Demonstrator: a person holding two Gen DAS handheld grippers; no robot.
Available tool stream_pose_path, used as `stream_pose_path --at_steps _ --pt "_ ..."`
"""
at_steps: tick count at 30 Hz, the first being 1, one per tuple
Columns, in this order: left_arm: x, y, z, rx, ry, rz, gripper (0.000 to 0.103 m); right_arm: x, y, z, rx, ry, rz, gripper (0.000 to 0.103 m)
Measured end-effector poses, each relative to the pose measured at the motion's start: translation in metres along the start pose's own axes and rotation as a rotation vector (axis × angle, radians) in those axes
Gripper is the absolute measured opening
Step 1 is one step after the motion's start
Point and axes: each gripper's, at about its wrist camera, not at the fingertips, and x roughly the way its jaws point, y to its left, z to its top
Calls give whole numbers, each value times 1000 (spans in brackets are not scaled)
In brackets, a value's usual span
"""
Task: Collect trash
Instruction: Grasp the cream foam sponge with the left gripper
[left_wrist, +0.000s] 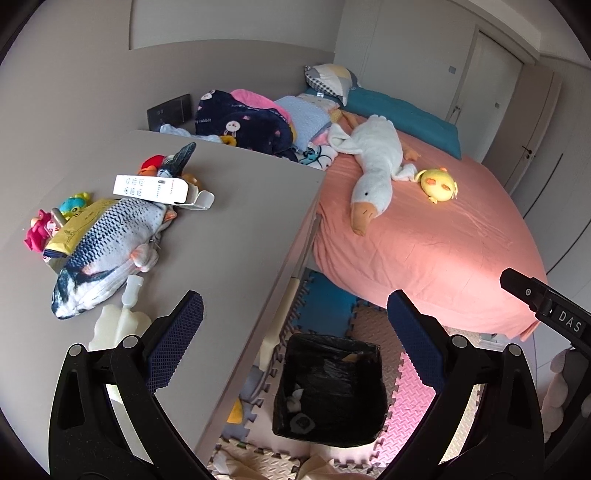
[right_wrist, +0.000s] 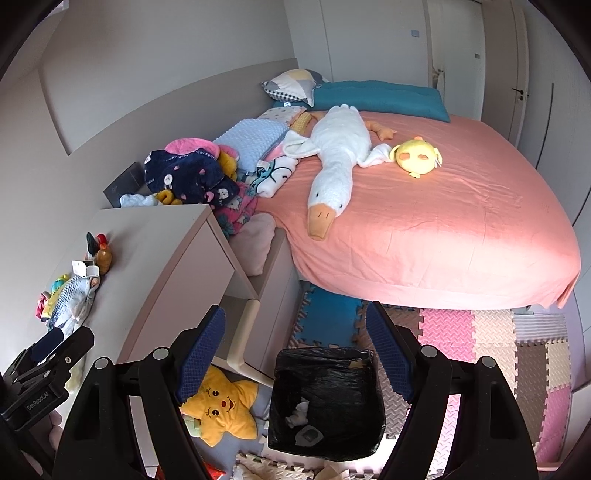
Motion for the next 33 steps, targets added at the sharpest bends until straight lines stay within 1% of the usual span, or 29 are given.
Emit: stream_pose_path --at_steps 7,12,18,21,24,27,30,32,33 --pt "-8 40 -5 -60 0 70 96 11 38 -1 -56 22 57 79" --pt "-10 68 -10 -108 12 116 96 19 63 -1 -94 39 92 79" --pt "-8 95 -19 -141 29 179 96 28 90 1 -130 55 128 79" --pt "-1 107 -23 -152 54 226 96 33 101 3 -146 60 146 79" --pt "10 119 -27 -159 99 254 96 37 113 6 -158 66 161 79" --pt "21 124 -30 -130 138 274 96 41 122 7 -169 73 173 79" --pt "31 125 -32 -91 173 282 84 45 131 10 -177 79 182 79" --pt "37 127 -33 -75 197 288 69 48 136 11 -183 83 187 79" --pt "40 129 -34 -74 210 276 67 50 139 12 -185 85 191 79"
